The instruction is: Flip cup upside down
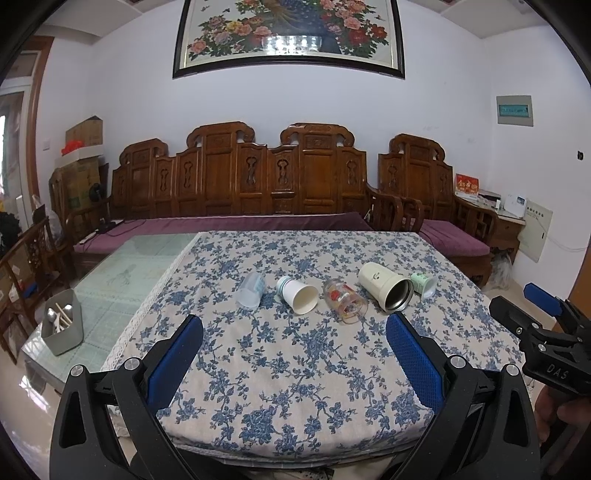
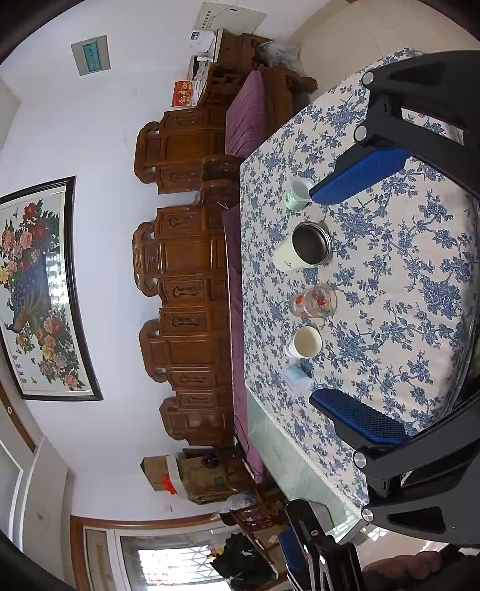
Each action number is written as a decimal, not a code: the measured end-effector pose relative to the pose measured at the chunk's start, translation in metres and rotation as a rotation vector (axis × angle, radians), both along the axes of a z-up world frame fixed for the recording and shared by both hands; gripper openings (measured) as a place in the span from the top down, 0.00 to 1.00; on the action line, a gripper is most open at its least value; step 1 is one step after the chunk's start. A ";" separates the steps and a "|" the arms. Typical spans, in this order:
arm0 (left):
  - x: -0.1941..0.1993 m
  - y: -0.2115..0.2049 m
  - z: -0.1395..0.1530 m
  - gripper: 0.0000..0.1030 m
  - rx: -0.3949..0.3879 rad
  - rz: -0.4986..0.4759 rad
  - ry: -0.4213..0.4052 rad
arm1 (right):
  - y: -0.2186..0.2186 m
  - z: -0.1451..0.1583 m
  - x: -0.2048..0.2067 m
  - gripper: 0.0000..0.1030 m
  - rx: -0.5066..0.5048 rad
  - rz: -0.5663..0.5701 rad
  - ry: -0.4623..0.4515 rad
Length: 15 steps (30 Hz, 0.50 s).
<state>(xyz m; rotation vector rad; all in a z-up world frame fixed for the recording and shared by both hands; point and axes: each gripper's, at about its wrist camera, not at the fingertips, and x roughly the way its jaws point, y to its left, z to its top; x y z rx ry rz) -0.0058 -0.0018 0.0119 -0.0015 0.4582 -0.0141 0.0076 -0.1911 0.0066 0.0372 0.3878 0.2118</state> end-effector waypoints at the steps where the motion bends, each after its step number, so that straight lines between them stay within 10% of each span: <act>1: -0.001 0.000 0.001 0.07 -0.002 -0.002 -0.004 | 0.000 0.000 0.000 0.02 0.000 0.000 0.001; 15: -0.004 0.002 0.004 0.07 -0.005 -0.007 -0.021 | 0.000 0.000 0.001 0.02 0.000 0.002 -0.001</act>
